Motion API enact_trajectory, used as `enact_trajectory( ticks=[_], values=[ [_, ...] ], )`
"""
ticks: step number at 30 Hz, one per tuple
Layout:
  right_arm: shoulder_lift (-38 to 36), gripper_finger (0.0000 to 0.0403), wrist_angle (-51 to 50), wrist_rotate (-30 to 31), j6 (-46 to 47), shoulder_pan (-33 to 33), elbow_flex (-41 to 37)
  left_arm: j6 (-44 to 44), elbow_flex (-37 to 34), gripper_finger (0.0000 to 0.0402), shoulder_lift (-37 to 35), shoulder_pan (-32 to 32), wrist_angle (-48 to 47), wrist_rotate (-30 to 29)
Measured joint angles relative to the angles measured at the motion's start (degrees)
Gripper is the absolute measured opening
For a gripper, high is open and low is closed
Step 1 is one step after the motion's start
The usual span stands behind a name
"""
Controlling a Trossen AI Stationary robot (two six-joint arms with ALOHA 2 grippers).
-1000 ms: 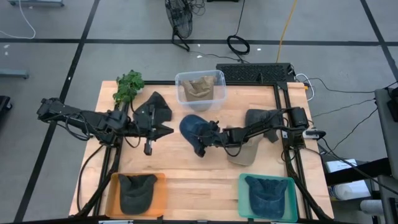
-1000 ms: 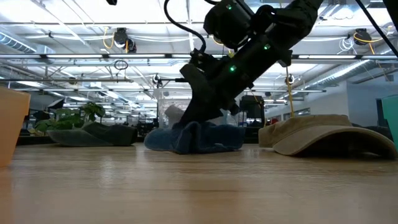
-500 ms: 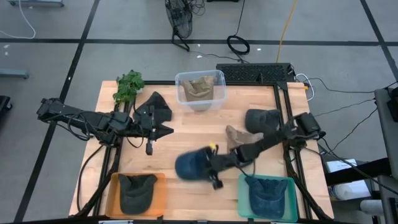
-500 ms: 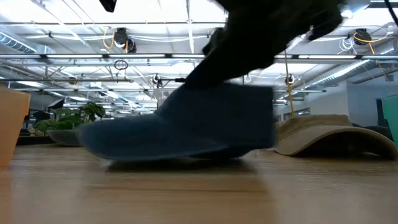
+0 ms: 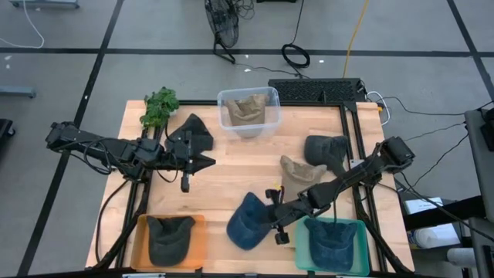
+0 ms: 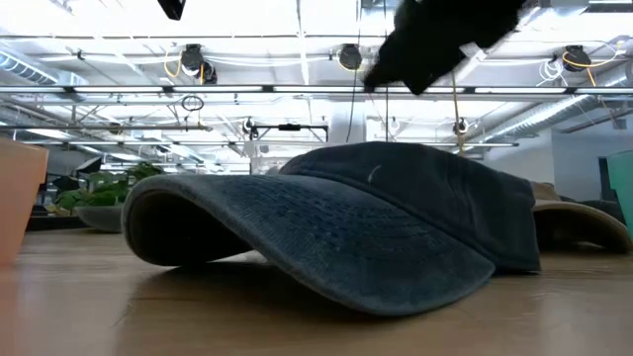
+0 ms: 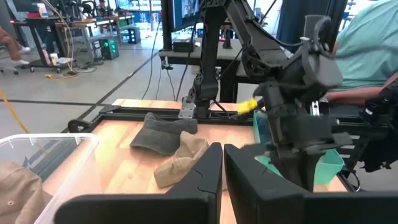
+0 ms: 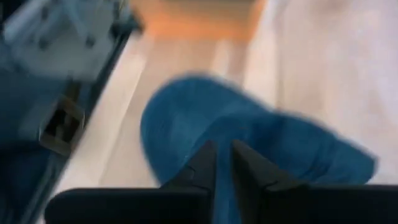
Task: Pick & Place hat
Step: Put the blue cap into the sky blue bin
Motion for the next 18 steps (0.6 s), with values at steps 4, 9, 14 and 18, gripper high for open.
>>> enact_trajectory(
  ticks=[4,9,14,18],
  values=[
    [-0.5,0.0071,8.0,5.1,7.3,0.2,0.0,0.1,0.0,0.0026,0.0,0.0,0.0,0.0],
    [3.7,0.0120,12.1,5.8,14.8,1.3,0.0,0.2,0.0,0.0026,0.0,0.0,0.0,0.0],
    [8.5,0.0154,11.9,6.0,15.1,3.5,0.0,0.0,0.0,0.0026,0.0,-0.1,0.0,0.0],
    [10.4,0.0165,12.2,8.0,16.3,3.8,0.0,0.0,0.0,0.0026,0.0,-0.3,0.0,0.0]
  ],
)
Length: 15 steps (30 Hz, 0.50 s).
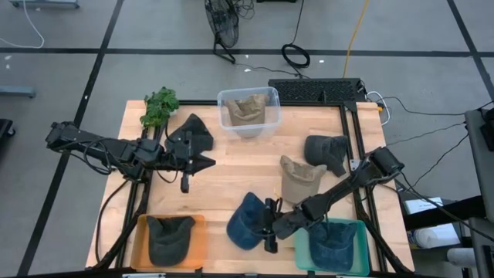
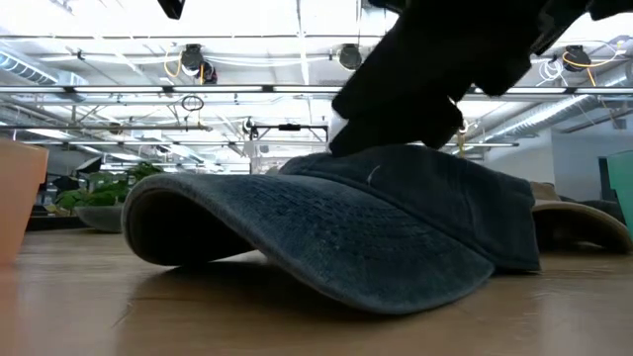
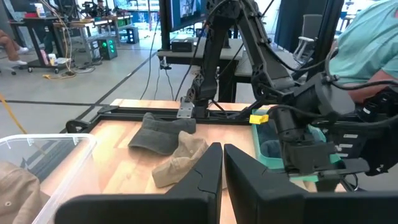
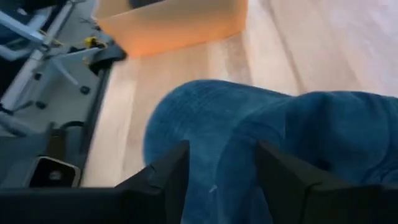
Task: Pick & Place hat
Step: Put the blue cap into the sky blue bin
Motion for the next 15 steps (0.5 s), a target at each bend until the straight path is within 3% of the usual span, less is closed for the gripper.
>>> enact_trajectory(
  ticks=[8,15],
  values=[
    [2.2,0.0151,0.1,0.9,0.0,-0.1,0.0,0.0,0.0,0.0026,0.0,0.0,0.0,0.0],
    [2.2,0.0087,-0.3,1.0,-0.1,-0.4,0.0,0.0,0.0,0.0026,0.0,0.0,0.0,0.0]
  ],
)
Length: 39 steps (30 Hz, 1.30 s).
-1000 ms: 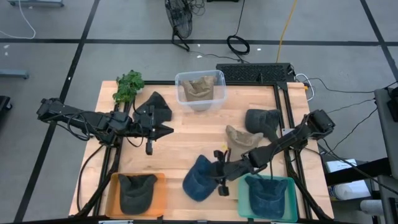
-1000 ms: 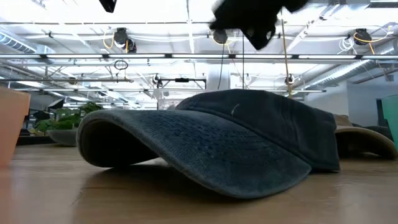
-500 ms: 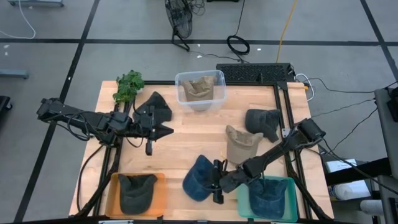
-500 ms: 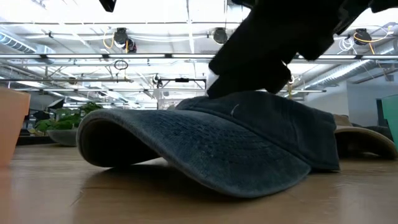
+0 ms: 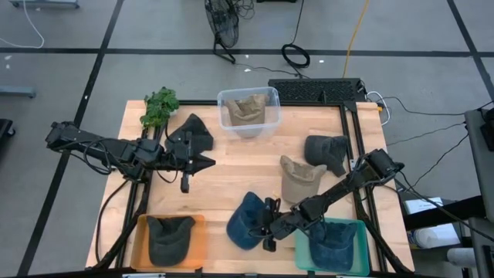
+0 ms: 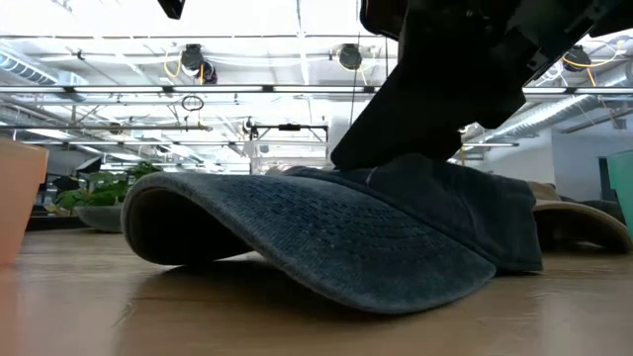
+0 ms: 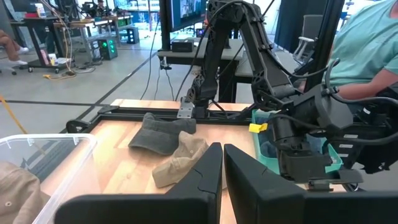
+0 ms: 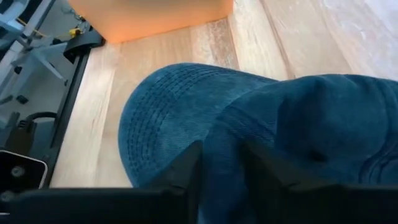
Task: Pick & Place hat
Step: Put the blue cap into the sky blue bin
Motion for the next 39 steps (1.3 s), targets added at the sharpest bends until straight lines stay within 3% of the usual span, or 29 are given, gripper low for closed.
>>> enact_trajectory(
  ticks=[6,12,21,31,39],
  values=[
    [0.0,0.0007,-1.1,-1.5,-5.6,-0.3,0.0,0.0,0.0,0.0026,0.0,0.0,0.0,0.0],
    [-1.6,0.0005,-3.8,-2.0,-13.1,-0.5,0.0,0.0,0.0,0.0026,0.0,0.0,0.0,0.0],
    [-9.0,0.0001,-15.9,-13.5,-20.2,-1.1,0.0,0.3,0.0,0.0026,0.0,0.0,0.0,-0.1],
    [-16.0,0.0004,-18.5,-7.6,-16.2,-1.0,0.0,0.3,0.0,0.0026,0.1,0.0,0.0,-0.2],
    [-16.1,0.0004,-17.0,-7.5,-13.1,-1.0,-0.9,0.2,0.0,0.0026,0.1,0.0,0.0,-0.2]
  ],
)
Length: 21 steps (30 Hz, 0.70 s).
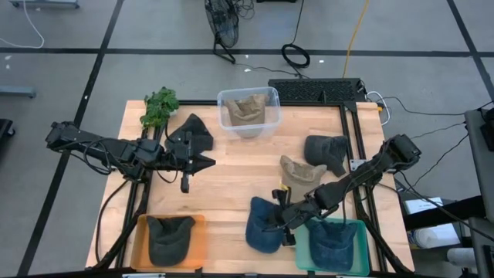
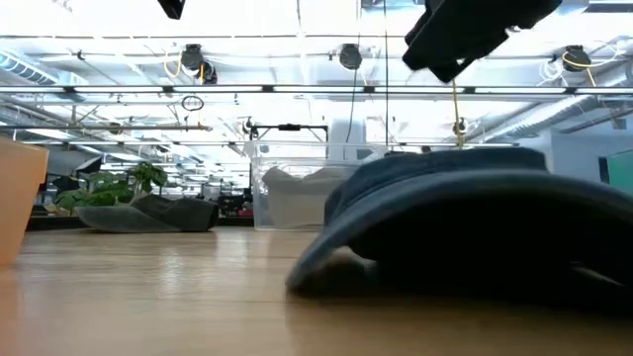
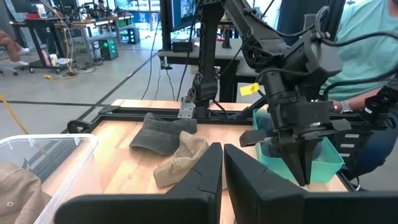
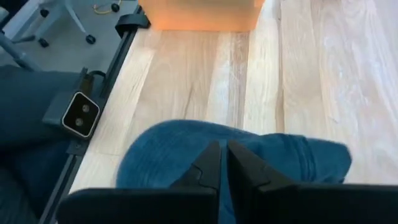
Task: Pick & Place hat
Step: Put the blue cap into the sky blue bin
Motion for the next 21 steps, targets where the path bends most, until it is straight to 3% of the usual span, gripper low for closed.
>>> enact_trajectory(
  ticks=[5,15,21],
  values=[
    [0.2,0.0031,1.6,0.0,3.0,0.3,-2.2,0.0,0.0,0.0026,0.0,0.0,0.0,0.0],
    [0.2,0.0192,3.5,0.1,12.1,1.4,-4.4,0.0,0.0,0.0026,0.0,0.0,0.0,-1.0],
    [0.3,0.0212,3.1,1.8,17.5,4.2,-4.4,0.2,0.0,0.0026,0.0,0.0,0.0,-1.4]
  ],
)
